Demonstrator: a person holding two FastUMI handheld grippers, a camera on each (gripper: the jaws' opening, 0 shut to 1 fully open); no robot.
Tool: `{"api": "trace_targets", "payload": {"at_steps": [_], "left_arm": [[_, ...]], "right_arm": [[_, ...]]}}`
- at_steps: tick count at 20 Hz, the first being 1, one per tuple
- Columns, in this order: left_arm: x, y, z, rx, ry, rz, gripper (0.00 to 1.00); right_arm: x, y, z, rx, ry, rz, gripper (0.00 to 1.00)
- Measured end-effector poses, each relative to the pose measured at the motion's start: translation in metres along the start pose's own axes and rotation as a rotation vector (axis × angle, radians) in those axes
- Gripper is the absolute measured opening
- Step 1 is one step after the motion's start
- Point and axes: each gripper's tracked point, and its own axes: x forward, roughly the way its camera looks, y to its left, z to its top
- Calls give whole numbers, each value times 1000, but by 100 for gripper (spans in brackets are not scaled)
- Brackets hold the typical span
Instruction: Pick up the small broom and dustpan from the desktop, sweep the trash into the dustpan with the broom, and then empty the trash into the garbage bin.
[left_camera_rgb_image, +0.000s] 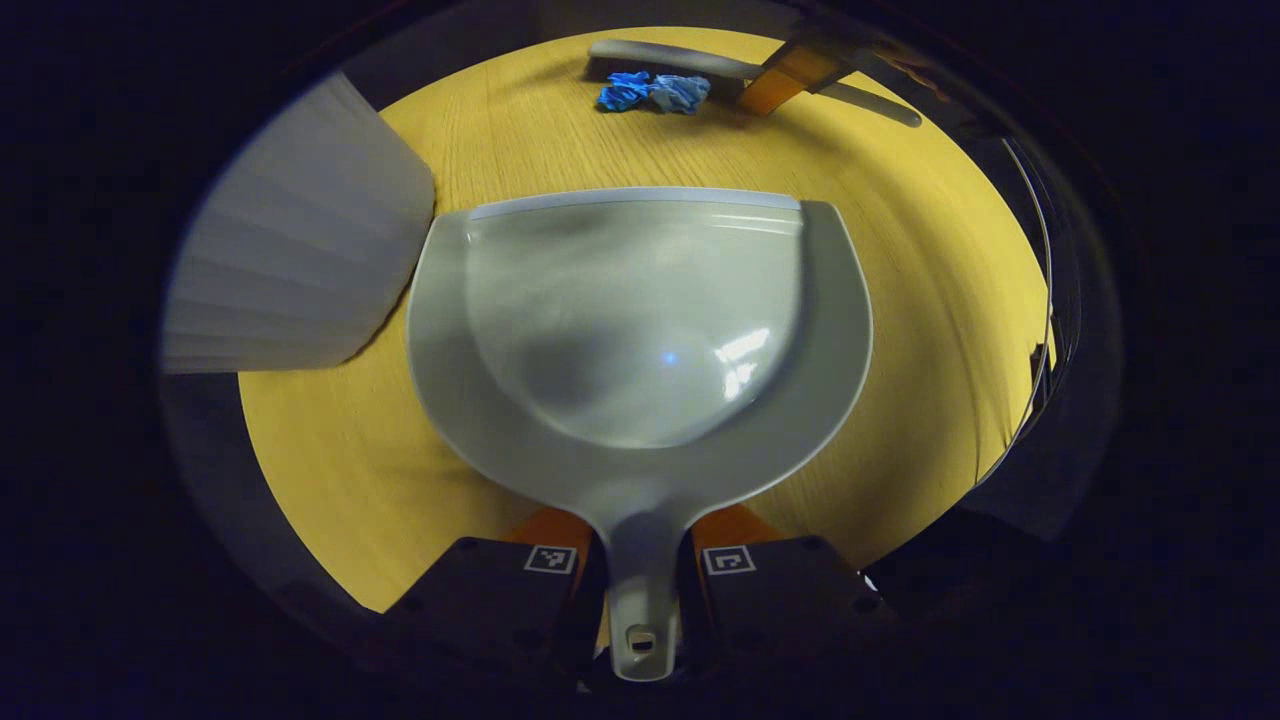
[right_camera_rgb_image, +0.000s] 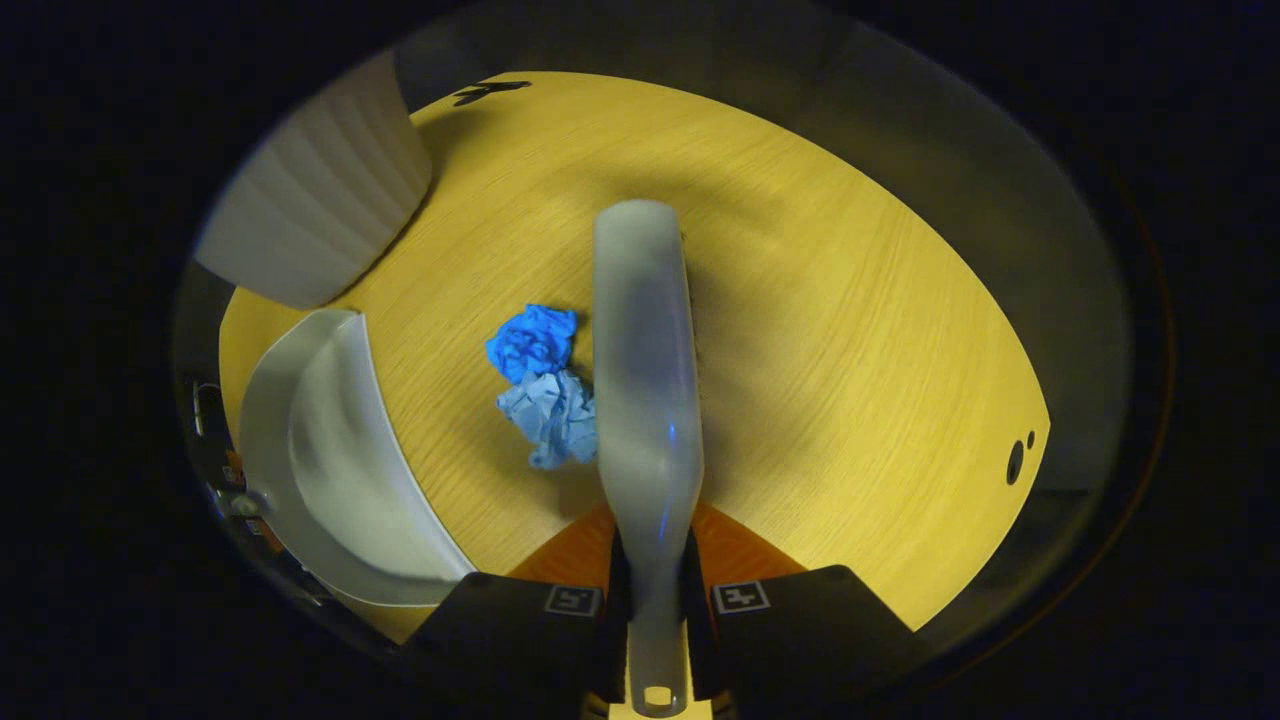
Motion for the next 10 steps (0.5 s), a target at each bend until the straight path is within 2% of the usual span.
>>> {"api": "trace_targets", "payload": {"at_steps": [3,6,7,8,10], "left_arm": [[-3,3,4,108,-28,20,30],[4,15,2,323,-116,124,30],[6,12,1,350,-128,131,28],[5,9,2,348,-145,115,31],[5,4,-2,329,-195,64,30]], "right_arm": [[2,30,-18,-156,52,83,27],[-6,63,-31,-385,136,158,26],[-13,67,-33,-403,152,188,37],[-19,72,-28,-383,149,226,28],[-34,80,-16,-273,142,308,27]]}}
